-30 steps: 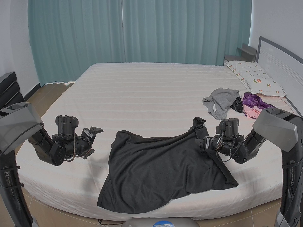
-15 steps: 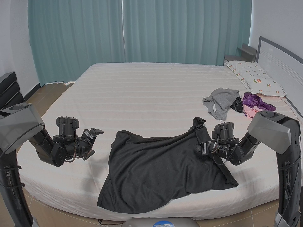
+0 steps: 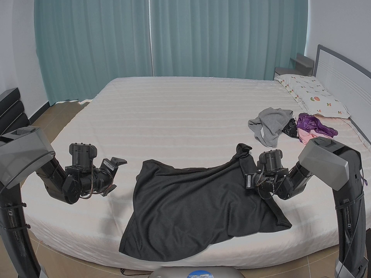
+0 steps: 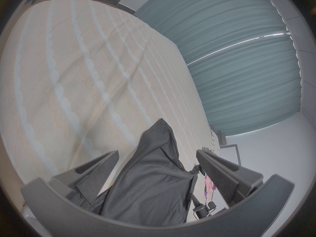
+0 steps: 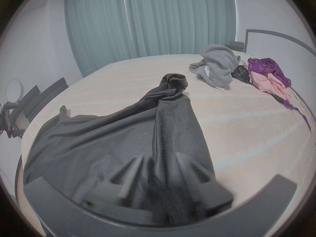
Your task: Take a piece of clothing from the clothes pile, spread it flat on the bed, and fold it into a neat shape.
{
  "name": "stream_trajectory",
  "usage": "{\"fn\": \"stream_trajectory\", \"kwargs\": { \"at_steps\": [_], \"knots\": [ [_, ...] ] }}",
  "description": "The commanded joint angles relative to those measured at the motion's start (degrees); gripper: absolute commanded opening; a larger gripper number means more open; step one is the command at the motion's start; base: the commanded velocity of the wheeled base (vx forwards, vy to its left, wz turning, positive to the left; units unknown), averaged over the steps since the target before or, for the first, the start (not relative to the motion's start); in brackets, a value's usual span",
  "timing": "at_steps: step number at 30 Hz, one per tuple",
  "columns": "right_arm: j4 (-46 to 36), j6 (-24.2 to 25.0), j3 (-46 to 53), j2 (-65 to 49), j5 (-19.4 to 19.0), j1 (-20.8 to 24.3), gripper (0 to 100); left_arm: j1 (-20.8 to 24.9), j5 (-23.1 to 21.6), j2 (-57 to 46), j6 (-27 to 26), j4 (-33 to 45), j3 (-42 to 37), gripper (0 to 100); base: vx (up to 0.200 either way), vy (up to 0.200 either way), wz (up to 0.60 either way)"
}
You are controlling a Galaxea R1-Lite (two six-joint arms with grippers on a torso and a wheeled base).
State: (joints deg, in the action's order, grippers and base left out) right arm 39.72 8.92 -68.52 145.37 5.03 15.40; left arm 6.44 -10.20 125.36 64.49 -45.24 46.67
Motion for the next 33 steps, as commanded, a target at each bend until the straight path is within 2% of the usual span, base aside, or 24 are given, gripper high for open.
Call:
{"fn": "stream_trajectory", "kwargs": {
  "at_steps": [1,7,20,25,28,29,33],
  "knots": [
    [0.01,0.04,0.14,-0.09,0.15,-0.54,0,-0.02,0.01,0.06,0.02,-0.02,0.00,100,0.000,0.000,0.00],
    [0.27,0.04,-0.56,-2.20,-0.02,-3.27,0,-0.02,-0.08,0.15,-0.06,-0.02,0.00,100,0.000,0.000,0.00],
    [1.42,0.92,-2.05,-2.73,-0.99,-15.40,0,-0.02,-0.08,0.06,0.02,-0.02,0.09,100,0.000,0.000,0.00],
    [1.50,1.45,-2.23,-0.97,-1.61,-16.80,0,-0.02,-0.17,0.24,0.02,-0.02,0.09,100,0.000,0.000,0.00],
    [1.50,3.64,-2.32,-0.44,-2.05,-16.89,0,-0.02,-0.08,0.42,0.02,-0.02,0.18,100,0.000,0.000,0.00],
    [1.50,3.73,-2.32,-0.44,-2.13,-16.89,100,-0.02,-0.08,0.42,0.02,-0.02,0.18,100,0.000,0.000,0.00],
    [1.59,7.51,-0.65,-2.64,-4.33,-16.45,100,-0.02,-0.17,0.42,0.11,-0.02,0.18,100,0.000,0.000,0.00]
  ]
}}
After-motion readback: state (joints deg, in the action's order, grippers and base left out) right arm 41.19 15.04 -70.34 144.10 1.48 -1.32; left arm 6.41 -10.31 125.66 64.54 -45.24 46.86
